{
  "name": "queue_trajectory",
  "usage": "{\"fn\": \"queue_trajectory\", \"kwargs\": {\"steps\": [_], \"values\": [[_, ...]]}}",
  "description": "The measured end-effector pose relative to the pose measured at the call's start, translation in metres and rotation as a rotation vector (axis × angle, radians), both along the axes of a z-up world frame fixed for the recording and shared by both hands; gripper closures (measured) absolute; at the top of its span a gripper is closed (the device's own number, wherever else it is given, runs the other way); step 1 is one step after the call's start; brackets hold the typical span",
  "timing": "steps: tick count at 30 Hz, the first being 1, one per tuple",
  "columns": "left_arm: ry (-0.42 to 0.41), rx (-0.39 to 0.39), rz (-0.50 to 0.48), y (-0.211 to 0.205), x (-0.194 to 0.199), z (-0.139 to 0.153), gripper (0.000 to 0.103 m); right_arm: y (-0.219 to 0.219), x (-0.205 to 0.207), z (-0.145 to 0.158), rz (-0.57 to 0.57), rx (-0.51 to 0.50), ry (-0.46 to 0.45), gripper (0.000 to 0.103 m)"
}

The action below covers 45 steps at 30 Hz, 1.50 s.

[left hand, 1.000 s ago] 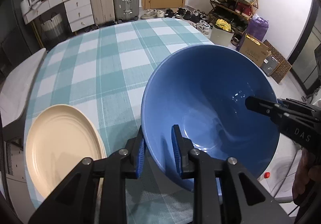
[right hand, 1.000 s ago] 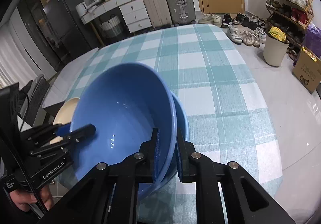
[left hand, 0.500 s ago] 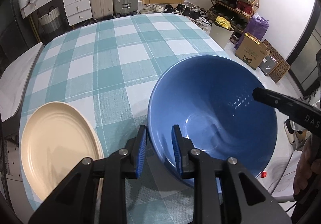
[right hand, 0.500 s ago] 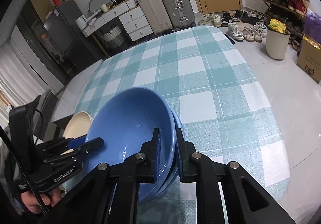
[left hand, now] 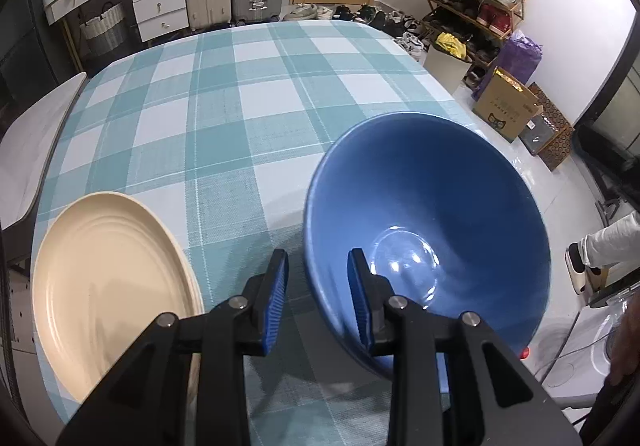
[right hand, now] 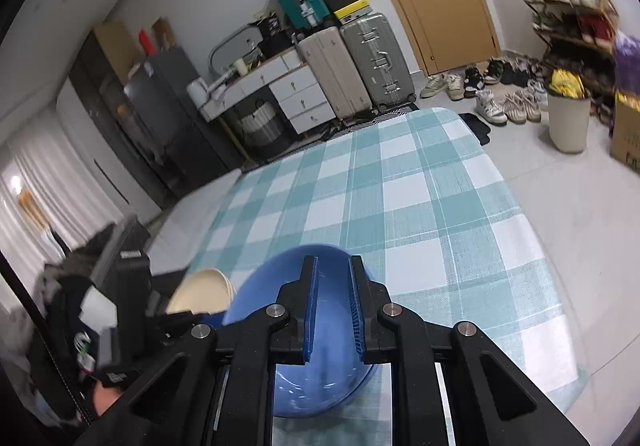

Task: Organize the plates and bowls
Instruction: 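Open both tools to release the bowl rim, then withdraw both tools up and away from the bowl stack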

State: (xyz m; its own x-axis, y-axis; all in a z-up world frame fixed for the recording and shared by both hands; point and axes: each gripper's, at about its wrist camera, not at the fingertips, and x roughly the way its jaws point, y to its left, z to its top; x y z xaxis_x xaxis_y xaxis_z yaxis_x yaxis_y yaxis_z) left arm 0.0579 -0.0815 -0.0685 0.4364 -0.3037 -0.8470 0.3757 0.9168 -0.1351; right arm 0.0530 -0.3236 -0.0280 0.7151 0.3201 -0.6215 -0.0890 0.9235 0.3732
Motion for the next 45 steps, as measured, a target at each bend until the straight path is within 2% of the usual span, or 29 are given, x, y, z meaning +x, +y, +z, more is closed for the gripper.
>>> {"fn": "queue_trajectory", "kwargs": {"steps": [5,9,11,13,17,18,21,22,24,26,30,31,32,34,37,41,45], "values": [[-0.008,0.005,-0.010,-0.002,-0.006,0.001,0.062,0.008,0.010,-0.025,0.014,-0.020,0.093,0.088],[-0.009,0.003,-0.003,-0.001,-0.006,0.000,0.062,0.012,0.011,-0.039,0.013,-0.062,0.129,0.088],[-0.020,-0.001,0.011,0.001,-0.007,0.002,0.059,0.015,0.008,-0.039,0.014,-0.089,0.103,0.088],[-0.039,0.004,0.024,0.003,-0.008,0.005,0.058,0.019,0.002,-0.036,0.013,-0.121,0.063,0.082],[-0.107,-0.002,0.074,0.014,-0.012,0.014,0.057,0.024,-0.011,-0.026,-0.019,-0.187,-0.044,0.048],[-0.112,-0.014,0.081,0.017,-0.013,0.016,0.057,0.024,-0.013,-0.023,-0.024,-0.190,-0.066,0.043],[-0.143,-0.031,0.115,0.027,-0.017,0.024,0.057,0.027,-0.022,-0.013,-0.011,-0.190,-0.127,0.039],[-0.158,-0.031,0.126,0.030,-0.020,0.027,0.053,0.029,-0.025,-0.010,-0.005,-0.191,-0.144,0.037],[-0.190,-0.024,0.144,0.035,-0.026,0.033,0.052,0.035,-0.030,-0.005,0.007,-0.195,-0.178,0.024],[-0.209,-0.029,0.155,0.039,-0.033,0.037,0.051,0.041,-0.037,-0.001,0.022,-0.193,-0.212,0.018],[-0.255,-0.030,0.172,0.045,-0.049,0.045,0.040,0.052,-0.053,0.000,0.024,-0.184,-0.296,0.015],[-0.276,-0.031,0.175,0.047,-0.053,0.047,0.033,0.054,-0.056,0.000,0.022,-0.185,-0.307,0.014],[-0.301,-0.031,0.179,0.049,-0.059,0.050,0.020,0.056,-0.059,0.000,0.022,-0.188,-0.313,0.011],[-0.363,-0.037,0.200,0.055,-0.070,0.056,0.009,0.064,-0.063,0.000,0.048,-0.191,-0.311,0.010],[-0.476,-0.022,0.249,0.064,-0.088,0.065,0.000,0.072,-0.069,0.001,0.046,-0.199,-0.321,0.008],[-0.507,0.012,0.332,0.075,-0.096,0.066,0.000,0.081,-0.077,0.003,0.018,-0.215,-0.346,0.001],[-0.512,0.019,0.392,0.087,-0.099,0.064,0.000,0.091,-0.081,0.001,-0.006,-0.279,-0.342,0.001]]}}
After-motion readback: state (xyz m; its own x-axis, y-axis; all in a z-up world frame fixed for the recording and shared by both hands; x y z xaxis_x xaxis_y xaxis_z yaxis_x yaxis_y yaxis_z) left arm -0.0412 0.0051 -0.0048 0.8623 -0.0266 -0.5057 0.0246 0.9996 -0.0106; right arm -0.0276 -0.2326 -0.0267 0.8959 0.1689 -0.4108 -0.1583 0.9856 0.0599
